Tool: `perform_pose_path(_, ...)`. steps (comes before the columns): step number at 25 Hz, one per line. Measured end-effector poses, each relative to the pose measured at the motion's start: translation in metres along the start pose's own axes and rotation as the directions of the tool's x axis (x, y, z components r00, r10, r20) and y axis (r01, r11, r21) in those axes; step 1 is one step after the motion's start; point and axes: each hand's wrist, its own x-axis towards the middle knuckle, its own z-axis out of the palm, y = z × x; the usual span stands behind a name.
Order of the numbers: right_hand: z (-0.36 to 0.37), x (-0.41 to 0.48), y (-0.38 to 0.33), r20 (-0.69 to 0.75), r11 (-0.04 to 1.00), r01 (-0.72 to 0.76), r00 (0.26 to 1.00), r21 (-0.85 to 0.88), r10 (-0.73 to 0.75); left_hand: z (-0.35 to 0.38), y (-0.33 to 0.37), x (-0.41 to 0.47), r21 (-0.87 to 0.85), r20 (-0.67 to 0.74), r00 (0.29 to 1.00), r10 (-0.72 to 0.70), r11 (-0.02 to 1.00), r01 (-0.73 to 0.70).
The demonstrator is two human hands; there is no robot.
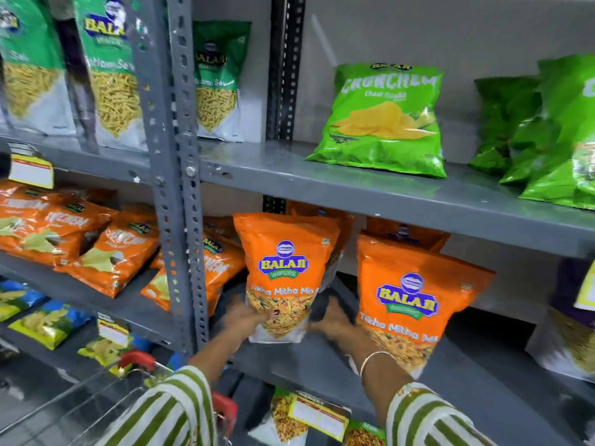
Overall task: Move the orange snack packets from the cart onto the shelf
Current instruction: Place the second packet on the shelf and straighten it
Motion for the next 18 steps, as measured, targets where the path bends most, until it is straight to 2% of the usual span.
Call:
perform_pose_path(2, 0.009, 0.022, 0.006, -0.054, 0.988, 0.037, 0.998, 0.152, -0.029, 0.003, -0.004, 0.006, -0.103, 0.040, 0.996, 0.074, 0.992, -0.070)
perform_pose_path(4, 0.021, 0.033, 0.013, -0.074, 0.976, 0.063, 0.996, 0.207, -0.049, 0.001, -0.008, 0.012, -0.136, 0.044, 0.993, 0.112, 0.985, -0.105)
perform_pose_path(9, 0.047, 0.021, 0.014, -0.194, 0.966, 0.113, 0.979, 0.232, -0.068, -0.017, -0.004, 0.013, -0.114, 0.182, 0.983, 0.022, 0.994, -0.001)
perform_pose_path(13, 0.044, 0.006, 0.006, -0.123, 0.946, 0.167, 0.983, 0.278, -0.137, -0.020, 0.005, 0.005, -0.103, 0.236, 0.972, -0.012, 0.994, 0.038)
perform_pose_path(15, 0.032, -0.001, -0.009, -0.099, 0.898, 0.174, 0.984, 0.405, -0.146, -0.022, 0.014, 0.005, -0.134, 0.233, 0.972, 0.007, 0.991, 0.025)
perform_pose_path(18, 0.008, -0.006, -0.042, -0.170, 0.750, 0.223, 0.974, 0.623, -0.148, -0.030, 0.049, 0.012, -0.399, 0.154, 0.984, 0.085, 0.917, -0.017)
